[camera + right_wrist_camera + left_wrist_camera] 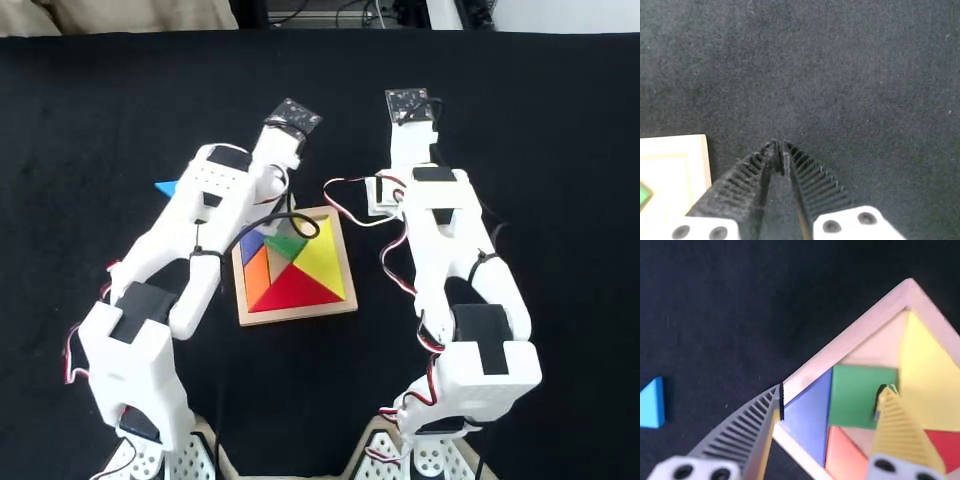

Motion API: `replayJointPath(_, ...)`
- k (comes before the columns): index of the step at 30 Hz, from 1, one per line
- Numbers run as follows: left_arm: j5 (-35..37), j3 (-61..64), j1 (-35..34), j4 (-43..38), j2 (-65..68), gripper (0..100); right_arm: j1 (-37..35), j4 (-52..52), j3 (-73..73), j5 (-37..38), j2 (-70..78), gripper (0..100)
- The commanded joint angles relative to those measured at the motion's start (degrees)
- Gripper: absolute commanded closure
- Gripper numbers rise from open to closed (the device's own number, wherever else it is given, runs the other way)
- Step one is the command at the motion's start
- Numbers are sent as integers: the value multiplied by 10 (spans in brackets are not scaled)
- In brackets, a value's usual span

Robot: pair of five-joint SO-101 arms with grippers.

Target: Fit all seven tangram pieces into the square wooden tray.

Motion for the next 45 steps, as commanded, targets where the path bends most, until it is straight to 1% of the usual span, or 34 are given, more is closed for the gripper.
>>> replayJointPath(1,-25,-52,-25,55,-11,701,-8,-10,-15,3,-1,984)
replayJointPath(3,-40,-48,-35,67,-5,701,-8,-10,-15,3,-1,984)
replayJointPath(5,-40,-34,-41,61,-4,701,-8,-10,-15,3,-1,984)
replayJointPath(9,-39,-1,-42,4,-4,701,-8,-10,-15,3,-1,984)
replayJointPath(12,-39,14,-35,-19,-4,701,-8,-10,-15,3,-1,984)
replayJointPath(24,-40,27,-29,-24,-1,701,-7,-10,-15,3,-1,984)
replayJointPath(29,-39,22,-29,-52,26,701,-7,-10,-15,3,-1,984)
replayJointPath(32,-37,11,-29,-47,32,701,-7,-10,-15,3,-1,984)
replayJointPath(35,-18,2,-33,-36,26,701,-7,-10,-15,3,-1,984)
replayJointPath(37,-25,-16,-35,11,4,701,-7,-10,-15,3,-1,984)
replayJointPath(39,-49,-20,-33,54,-22,701,-7,-10,-15,3,-1,984)
replayJointPath(42,-62,-17,-35,94,-57,701,-7,-10,-15,3,-1,984)
replayJointPath(43,-62,-8,-39,96,-62,701,-7,-10,-15,3,-1,984)
replayJointPath(45,-62,22,-44,74,-58,701,-7,-10,-15,3,-1,984)
